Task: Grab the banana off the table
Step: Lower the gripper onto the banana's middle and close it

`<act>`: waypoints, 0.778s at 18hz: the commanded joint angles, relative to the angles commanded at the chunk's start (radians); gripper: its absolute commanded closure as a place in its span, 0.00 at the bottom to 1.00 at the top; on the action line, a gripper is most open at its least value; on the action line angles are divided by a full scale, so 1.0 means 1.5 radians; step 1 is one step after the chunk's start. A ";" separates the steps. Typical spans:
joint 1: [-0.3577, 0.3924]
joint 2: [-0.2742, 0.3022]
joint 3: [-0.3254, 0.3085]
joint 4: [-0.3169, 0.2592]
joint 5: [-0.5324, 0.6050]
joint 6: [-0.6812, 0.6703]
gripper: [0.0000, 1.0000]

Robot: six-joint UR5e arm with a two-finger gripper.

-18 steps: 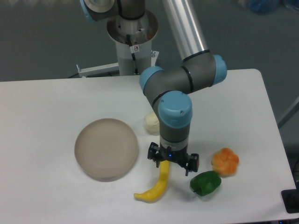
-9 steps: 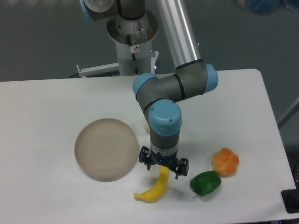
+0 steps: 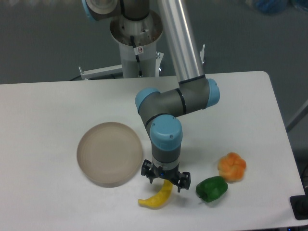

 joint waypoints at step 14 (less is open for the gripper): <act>0.000 -0.013 0.003 0.003 0.002 0.009 0.64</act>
